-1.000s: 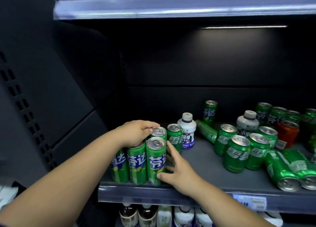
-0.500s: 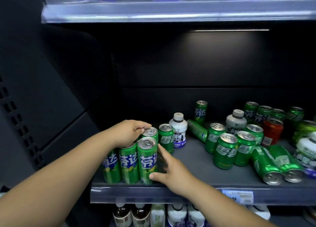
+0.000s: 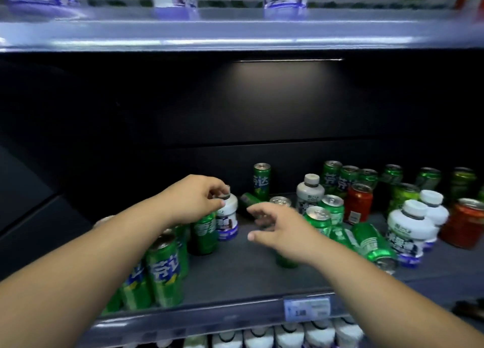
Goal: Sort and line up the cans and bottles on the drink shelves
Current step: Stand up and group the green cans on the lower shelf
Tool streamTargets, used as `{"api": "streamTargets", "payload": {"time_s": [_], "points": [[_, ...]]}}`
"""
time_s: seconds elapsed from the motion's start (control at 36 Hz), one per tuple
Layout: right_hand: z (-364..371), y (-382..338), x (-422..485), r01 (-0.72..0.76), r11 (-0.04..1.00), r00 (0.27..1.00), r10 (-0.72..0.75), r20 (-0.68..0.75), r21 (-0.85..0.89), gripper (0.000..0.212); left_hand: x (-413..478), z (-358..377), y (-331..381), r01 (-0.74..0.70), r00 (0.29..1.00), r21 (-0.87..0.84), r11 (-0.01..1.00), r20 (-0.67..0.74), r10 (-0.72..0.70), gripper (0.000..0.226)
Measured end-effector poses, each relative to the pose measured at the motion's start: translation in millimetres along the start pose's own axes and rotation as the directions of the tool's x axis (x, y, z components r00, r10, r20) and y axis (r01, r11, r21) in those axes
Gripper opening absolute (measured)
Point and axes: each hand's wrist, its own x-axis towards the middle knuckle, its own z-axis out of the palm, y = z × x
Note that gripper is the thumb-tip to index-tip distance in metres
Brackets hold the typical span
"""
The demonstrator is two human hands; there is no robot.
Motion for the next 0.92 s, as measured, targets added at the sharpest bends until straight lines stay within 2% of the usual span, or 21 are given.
{"api": "streamTargets", "payload": {"time_s": [0.14,0.36,0.47,0.56,0.64,0.72,0.81,0.92], "points": [[-67.7,28.1,-1.0,-0.014,0.998,0.999,0.011,-0.044,-0.059,0.047,38.4,21.3,42.7,-0.051,0.998,0.001,0.999,0.036,0.051,0.027],[-169.0,87.8,16.4,-0.076,0.976,0.997,0.071,-0.031,-0.202,0.048,105.4,65.0,92.4,-0.033,0.998,0.012,0.999,0.053,0.033,0.030],[-218.2,115.0,33.4,-0.118,0.927,0.992,0.126,-0.002,-0.357,0.058,135.7,84.7,117.5,0.022,0.998,-0.052,0.998,0.065,-0.018,0.033],[-250.0,132.3,45.7,-0.157,0.874,0.982,0.186,0.019,-0.459,0.062,158.5,98.6,138.1,0.043,0.999,-0.122,0.992,0.037,-0.039,0.025],[-273.1,144.4,57.0,-0.194,0.820,0.967,0.253,0.037,-0.538,0.053,178.7,111.3,157.4,0.056,0.998,-0.145,0.988,0.007,-0.055,0.014],[-287.1,158.4,67.5,-0.205,0.828,0.964,0.263,0.038,-0.522,0.042,203.0,123.9,169.5,0.033,0.999,-0.182,0.983,0.022,-0.030,0.024],[-291.4,175.6,78.7,-0.208,0.834,0.965,0.260,0.031,-0.511,0.048,228.7,134.2,180.3,-0.019,0.999,-0.097,0.995,0.033,0.022,0.036],[-287.4,195.5,92.3,-0.221,0.869,0.964,0.262,0.032,-0.443,0.043,261.5,148.9,188.9,-0.071,0.996,-0.003,0.997,0.054,0.071,0.035]]}}
